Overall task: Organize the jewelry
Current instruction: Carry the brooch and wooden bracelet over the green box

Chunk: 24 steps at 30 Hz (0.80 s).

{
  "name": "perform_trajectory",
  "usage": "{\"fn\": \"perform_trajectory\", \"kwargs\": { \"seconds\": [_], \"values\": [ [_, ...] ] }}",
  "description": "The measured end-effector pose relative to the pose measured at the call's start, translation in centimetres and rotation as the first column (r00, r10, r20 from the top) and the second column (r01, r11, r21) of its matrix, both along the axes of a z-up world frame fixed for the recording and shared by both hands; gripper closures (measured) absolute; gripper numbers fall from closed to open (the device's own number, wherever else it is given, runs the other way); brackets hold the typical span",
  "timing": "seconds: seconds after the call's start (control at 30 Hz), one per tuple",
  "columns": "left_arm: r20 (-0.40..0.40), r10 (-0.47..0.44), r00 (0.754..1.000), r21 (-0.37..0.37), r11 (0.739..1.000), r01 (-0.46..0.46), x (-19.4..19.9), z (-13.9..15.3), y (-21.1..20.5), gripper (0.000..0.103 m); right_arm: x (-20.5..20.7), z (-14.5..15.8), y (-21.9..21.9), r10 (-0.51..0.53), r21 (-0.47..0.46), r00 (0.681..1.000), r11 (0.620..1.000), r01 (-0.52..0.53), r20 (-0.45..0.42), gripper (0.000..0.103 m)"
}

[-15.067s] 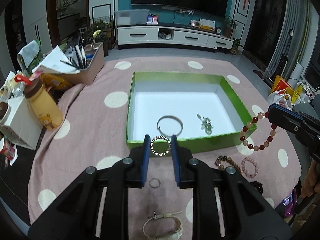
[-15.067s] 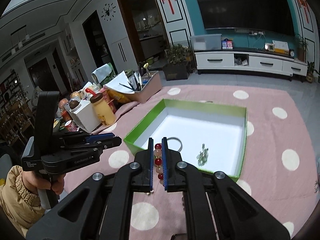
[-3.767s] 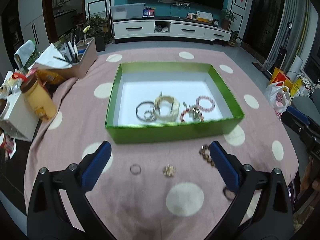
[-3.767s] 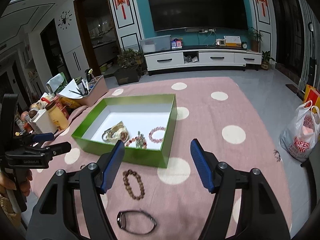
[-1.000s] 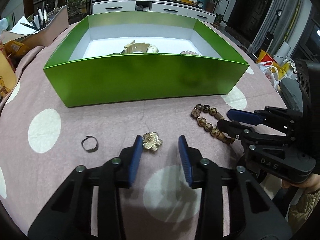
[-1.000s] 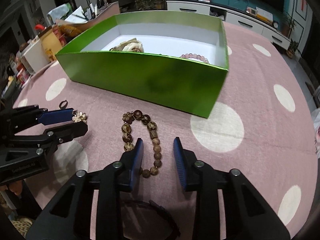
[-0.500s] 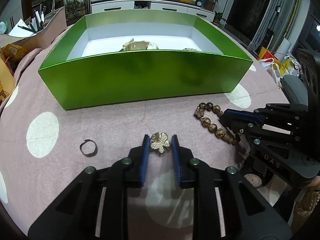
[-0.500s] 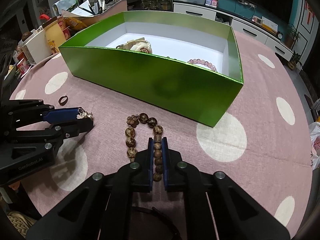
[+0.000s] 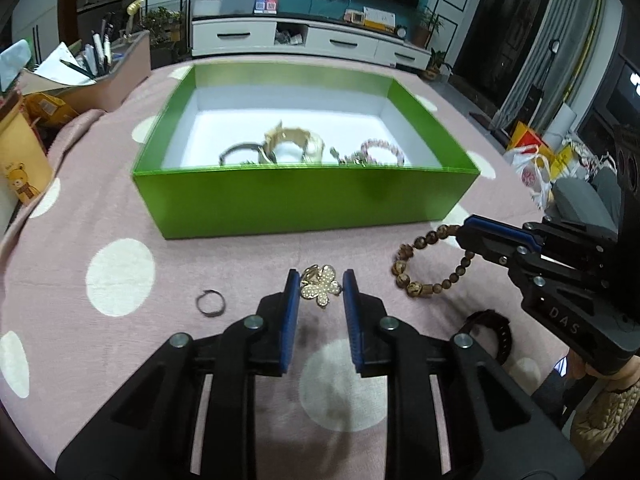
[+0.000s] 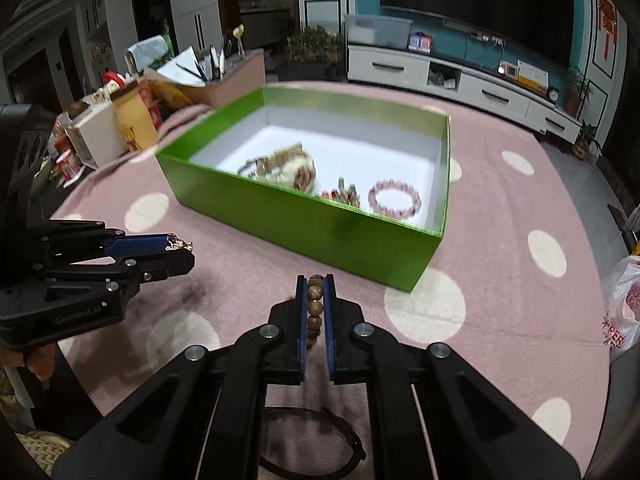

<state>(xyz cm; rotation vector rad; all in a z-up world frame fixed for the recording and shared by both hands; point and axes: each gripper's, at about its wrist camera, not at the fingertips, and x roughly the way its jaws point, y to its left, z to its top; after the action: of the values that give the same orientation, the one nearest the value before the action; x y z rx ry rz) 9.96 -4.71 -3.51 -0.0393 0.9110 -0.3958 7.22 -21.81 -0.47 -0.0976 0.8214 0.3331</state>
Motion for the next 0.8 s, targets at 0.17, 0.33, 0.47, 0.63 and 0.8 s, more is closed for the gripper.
{"fn": "perform_trajectory", "kwargs": {
  "seconds": [0.17,0.33,0.47,0.63,0.8],
  "values": [
    [0.036,0.043,0.998,-0.025,0.999,-0.043,0.0,2.4,2.2,0.081,-0.3,2.1,-0.3,-0.008,0.014,0.999,1.0,0.008,0.05,0.096],
    [0.073,0.088,0.993,-0.027,0.996,-0.087,0.2,4.5,4.3,0.081,-0.5,4.1,-0.9,-0.018,0.026,0.995,1.0,0.016,0.099,0.096],
    [0.097,0.106,0.99,-0.021,0.994,-0.104,0.6,6.0,5.1,0.081,-0.3,5.6,-1.4,-0.028,0.034,0.991,0.999,0.023,0.132,0.096],
    [0.111,0.111,0.988,-0.011,0.994,-0.111,1.2,7.0,5.2,0.081,0.3,7.3,-2.0,-0.046,0.056,0.986,0.998,0.037,0.163,0.096],
    [0.119,0.11,0.987,-0.005,0.994,-0.11,2.3,7.6,4.8,0.081,1.3,8.5,-2.4,-0.065,0.065,0.98,0.996,0.054,0.186,0.096]
  ]
}}
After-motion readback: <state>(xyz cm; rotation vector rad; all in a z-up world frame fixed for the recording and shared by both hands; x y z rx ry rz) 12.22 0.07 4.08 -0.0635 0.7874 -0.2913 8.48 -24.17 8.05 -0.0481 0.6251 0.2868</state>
